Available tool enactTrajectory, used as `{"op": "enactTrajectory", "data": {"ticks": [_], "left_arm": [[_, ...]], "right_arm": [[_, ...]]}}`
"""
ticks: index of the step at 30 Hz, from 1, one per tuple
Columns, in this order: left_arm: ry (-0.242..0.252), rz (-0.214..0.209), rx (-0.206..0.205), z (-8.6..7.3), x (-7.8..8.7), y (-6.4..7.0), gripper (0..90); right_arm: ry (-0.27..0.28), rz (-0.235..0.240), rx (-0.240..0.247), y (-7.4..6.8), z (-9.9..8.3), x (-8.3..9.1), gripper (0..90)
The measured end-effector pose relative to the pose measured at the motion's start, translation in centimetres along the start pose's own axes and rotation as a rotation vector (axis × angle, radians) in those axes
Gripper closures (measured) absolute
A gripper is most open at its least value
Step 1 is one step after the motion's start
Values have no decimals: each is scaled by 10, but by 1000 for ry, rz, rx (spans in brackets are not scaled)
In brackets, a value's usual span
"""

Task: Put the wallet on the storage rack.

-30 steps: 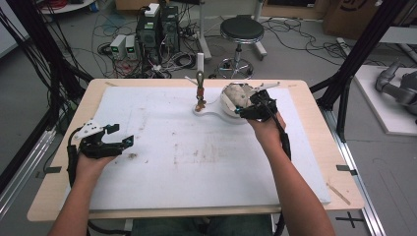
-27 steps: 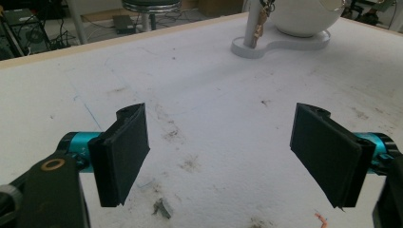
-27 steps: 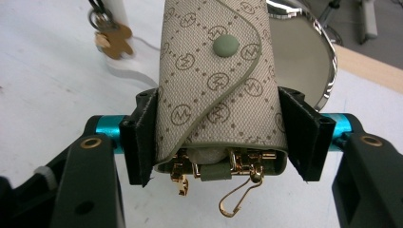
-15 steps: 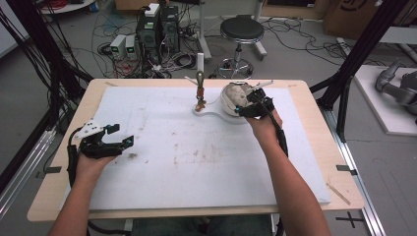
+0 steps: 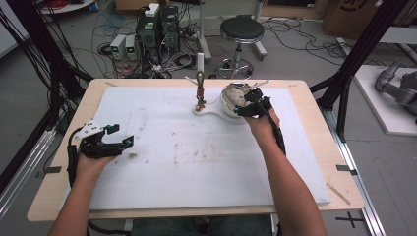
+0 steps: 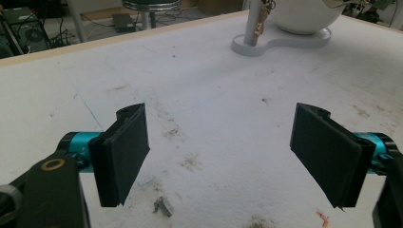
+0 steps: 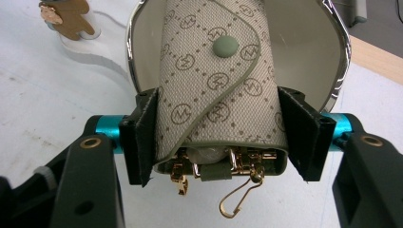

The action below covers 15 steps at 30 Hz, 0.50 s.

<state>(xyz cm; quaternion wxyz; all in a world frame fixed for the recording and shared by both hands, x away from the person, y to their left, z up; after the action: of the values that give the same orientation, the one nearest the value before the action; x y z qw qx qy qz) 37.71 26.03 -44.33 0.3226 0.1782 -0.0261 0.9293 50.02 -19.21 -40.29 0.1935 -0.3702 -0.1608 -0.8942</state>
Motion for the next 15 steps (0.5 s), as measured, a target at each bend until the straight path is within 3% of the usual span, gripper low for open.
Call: {"op": "enactTrajectory", "data": {"ticks": [10,15], "left_arm": [[-2,0,1,0,0,0,205],[-5,-2,-3,0,-1,1,205]], "right_arm": [[5,-28,-13,1,1,-5,343],[47,-56,12,1,5,1,325]]}}
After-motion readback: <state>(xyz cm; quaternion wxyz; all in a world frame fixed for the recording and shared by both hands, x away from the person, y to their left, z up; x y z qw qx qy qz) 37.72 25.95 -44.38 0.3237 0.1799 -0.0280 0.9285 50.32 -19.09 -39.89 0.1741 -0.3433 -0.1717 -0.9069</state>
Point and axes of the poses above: each handheld gripper's, and its own axes: x roughly backward along the jaws, z roughly out of its top, y roughly to its right, the point moved 5 cm from there along -x, roughly forward along the jaws
